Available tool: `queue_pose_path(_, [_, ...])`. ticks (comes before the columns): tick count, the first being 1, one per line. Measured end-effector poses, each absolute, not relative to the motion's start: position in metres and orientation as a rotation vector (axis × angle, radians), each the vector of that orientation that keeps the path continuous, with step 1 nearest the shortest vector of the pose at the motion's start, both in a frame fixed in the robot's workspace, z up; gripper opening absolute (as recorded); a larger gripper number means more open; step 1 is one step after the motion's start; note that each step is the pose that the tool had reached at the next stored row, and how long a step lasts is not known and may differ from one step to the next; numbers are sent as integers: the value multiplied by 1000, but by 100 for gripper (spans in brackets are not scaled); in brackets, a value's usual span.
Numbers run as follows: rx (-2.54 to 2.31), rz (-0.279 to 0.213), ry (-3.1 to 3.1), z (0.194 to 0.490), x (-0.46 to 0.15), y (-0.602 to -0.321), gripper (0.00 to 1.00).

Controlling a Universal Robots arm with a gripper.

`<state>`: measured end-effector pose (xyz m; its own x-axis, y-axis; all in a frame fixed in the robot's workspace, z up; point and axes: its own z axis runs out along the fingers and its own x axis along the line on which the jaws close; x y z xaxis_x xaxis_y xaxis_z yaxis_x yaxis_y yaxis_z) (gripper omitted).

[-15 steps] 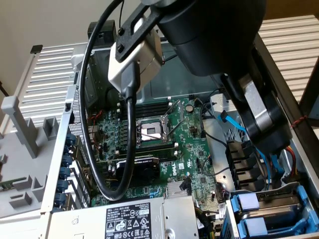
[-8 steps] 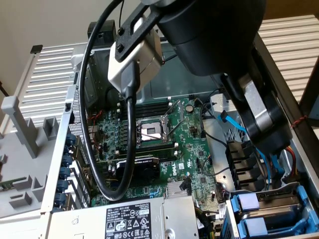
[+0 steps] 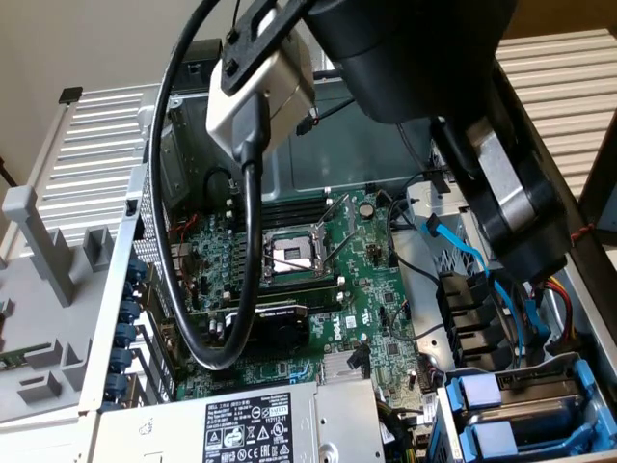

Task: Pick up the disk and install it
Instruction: 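Insert the disk into the insertion slot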

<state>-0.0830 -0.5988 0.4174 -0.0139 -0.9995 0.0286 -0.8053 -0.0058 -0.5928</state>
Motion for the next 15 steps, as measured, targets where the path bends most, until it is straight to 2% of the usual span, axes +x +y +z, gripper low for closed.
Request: queue_pose_path(15, [-1866, -642, 1874, 418, -82, -599, 45])
